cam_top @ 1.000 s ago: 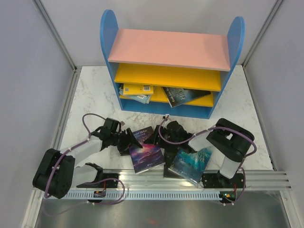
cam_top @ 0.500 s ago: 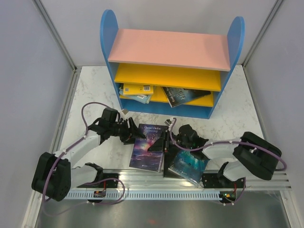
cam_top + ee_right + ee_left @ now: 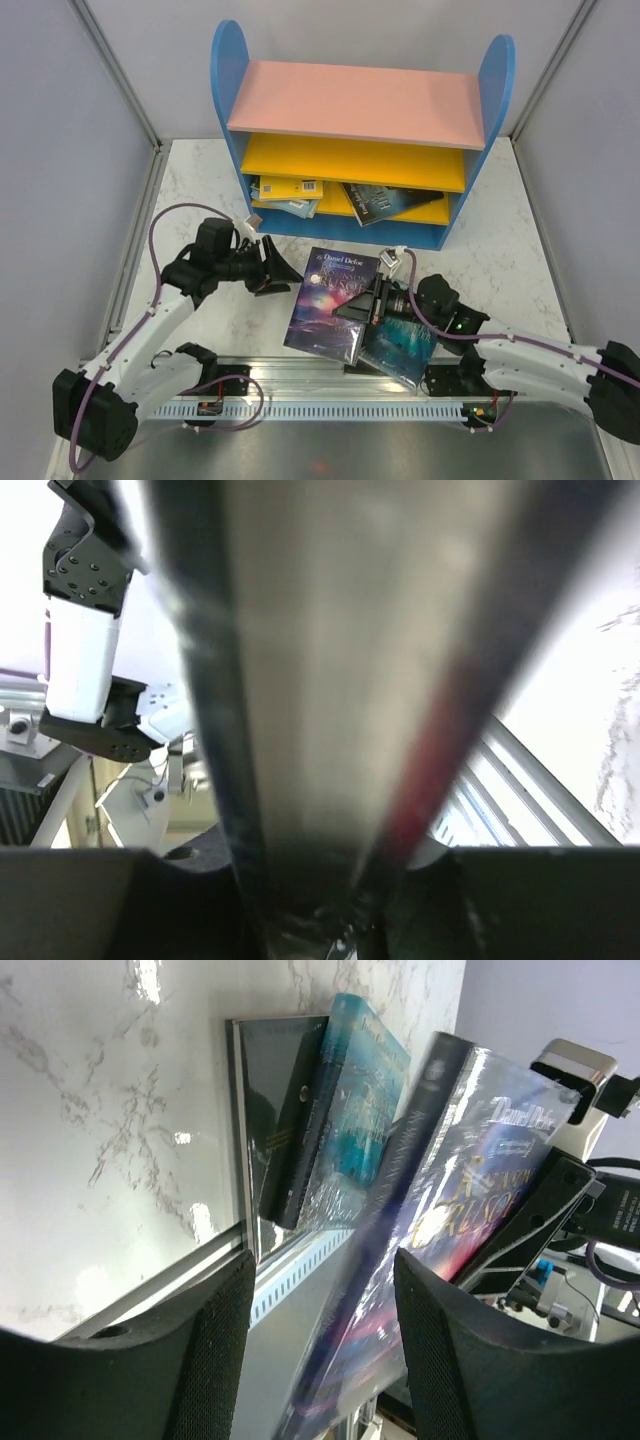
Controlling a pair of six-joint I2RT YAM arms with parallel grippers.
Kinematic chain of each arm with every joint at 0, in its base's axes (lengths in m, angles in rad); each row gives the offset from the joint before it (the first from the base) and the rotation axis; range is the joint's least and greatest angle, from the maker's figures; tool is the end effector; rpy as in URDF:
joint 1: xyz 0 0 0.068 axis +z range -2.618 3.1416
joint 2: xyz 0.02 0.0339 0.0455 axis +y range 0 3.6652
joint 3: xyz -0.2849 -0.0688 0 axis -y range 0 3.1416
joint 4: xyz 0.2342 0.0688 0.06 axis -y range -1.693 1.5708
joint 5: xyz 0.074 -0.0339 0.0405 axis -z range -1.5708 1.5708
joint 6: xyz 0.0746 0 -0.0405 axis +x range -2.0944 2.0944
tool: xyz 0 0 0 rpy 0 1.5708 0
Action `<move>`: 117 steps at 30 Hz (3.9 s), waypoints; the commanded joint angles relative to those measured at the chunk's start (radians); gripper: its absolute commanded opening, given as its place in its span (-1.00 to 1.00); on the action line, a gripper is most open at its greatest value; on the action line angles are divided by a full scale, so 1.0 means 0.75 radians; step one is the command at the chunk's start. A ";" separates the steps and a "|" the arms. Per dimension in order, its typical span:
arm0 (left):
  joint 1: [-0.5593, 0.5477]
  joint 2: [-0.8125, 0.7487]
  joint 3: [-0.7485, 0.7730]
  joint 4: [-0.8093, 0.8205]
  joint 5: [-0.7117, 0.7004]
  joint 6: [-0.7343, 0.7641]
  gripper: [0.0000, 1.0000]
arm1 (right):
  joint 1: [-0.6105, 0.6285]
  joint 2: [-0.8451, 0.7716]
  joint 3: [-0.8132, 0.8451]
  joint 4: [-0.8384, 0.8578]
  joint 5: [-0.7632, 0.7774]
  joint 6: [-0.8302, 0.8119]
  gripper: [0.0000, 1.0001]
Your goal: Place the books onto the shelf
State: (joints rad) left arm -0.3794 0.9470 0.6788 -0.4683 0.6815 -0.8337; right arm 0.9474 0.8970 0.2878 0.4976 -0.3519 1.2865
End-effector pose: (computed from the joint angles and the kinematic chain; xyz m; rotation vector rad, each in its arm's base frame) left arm 0.1619 -0.1152 0.2519 -0.1795 2.5143 -1.3545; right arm 0.1028 0.1869 0.2353 0.0251 2.1108 1.8380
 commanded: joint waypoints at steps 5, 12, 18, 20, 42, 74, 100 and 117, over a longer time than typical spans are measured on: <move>-0.001 -0.033 0.401 -0.520 -0.205 0.185 0.29 | 0.025 -0.672 -0.046 -0.570 0.522 0.062 -1.00; -0.001 -0.146 0.602 -0.866 -0.289 0.242 0.32 | 0.025 -1.080 0.070 -0.964 1.109 0.113 -1.00; -0.012 -0.240 0.584 -0.971 -0.189 0.275 0.34 | 0.025 -0.745 0.254 -0.938 1.334 0.085 -1.00; -0.020 -0.279 0.557 -0.975 -0.166 0.257 0.33 | 0.025 -0.665 0.297 -0.897 1.414 0.064 -1.00; -0.018 -0.234 0.572 -0.955 -0.234 0.222 0.29 | -0.447 -0.200 0.318 -0.128 0.968 0.127 -1.00; -0.018 -0.228 0.551 -0.996 -0.309 0.259 0.25 | -0.633 0.573 0.293 0.572 0.954 0.577 -0.72; -0.018 -0.189 0.525 -0.957 -0.309 0.265 0.23 | -0.766 0.264 0.520 -0.592 0.392 0.158 0.31; -0.020 -0.201 0.520 -0.961 -0.301 0.255 0.21 | -0.770 0.260 0.661 -0.754 0.484 0.070 -0.97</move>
State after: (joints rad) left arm -0.3904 0.8043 1.0645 -1.2022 0.4496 -0.6781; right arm 0.3756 1.0523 0.7277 -0.0452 -0.0257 1.3823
